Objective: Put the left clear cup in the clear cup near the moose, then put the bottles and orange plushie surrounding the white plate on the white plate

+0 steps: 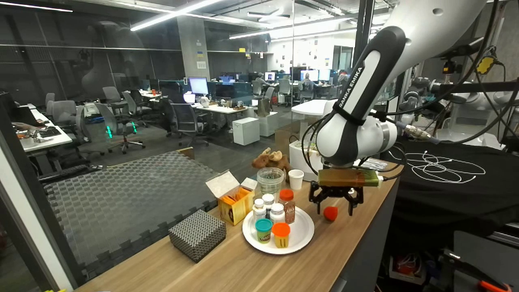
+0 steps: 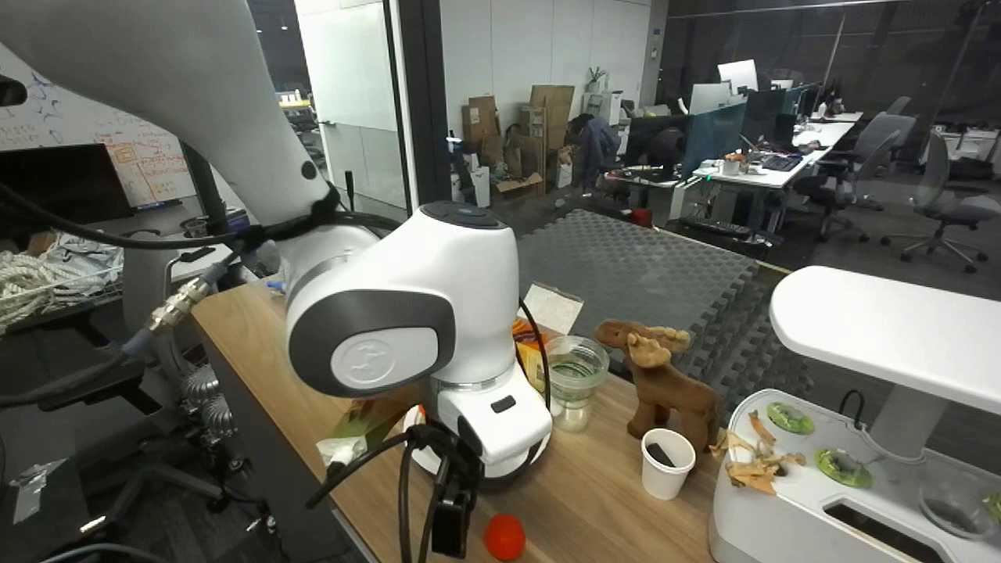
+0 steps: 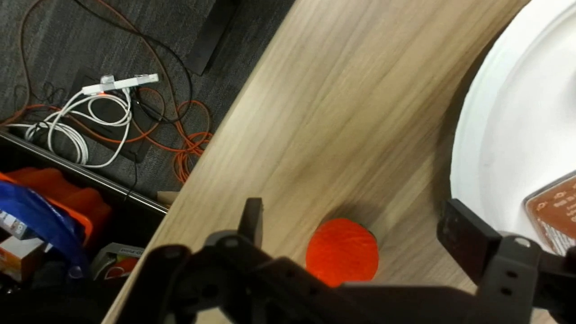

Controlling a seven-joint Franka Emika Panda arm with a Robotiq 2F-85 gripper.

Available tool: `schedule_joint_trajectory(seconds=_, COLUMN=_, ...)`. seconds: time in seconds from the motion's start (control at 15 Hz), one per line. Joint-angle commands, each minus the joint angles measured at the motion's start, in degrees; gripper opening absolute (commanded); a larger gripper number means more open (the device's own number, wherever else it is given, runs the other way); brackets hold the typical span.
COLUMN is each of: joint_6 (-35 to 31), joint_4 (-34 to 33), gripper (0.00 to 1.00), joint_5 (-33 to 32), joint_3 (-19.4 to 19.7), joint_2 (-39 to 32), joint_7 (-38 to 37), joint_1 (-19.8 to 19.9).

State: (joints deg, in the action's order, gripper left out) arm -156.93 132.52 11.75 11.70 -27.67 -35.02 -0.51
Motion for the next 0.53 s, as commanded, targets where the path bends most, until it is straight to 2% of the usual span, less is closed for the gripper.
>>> schedule_joint_trajectory(seconds=0.0, joint_6=-0.73, joint_4=-2.59, gripper=1.00, joint_5=1.36, joint_3=1.41, joint_2=-2.03, joint_7=-4.94, joint_1=-0.60)
schedule_joint_trajectory(seconds=0.47, joint_6=-0.05, joint_4=-6.31, gripper=1.00, joint_5=1.33, joint_3=1.86, joint_2=-5.34, joint_7=-9.91, joint_1=0.46)
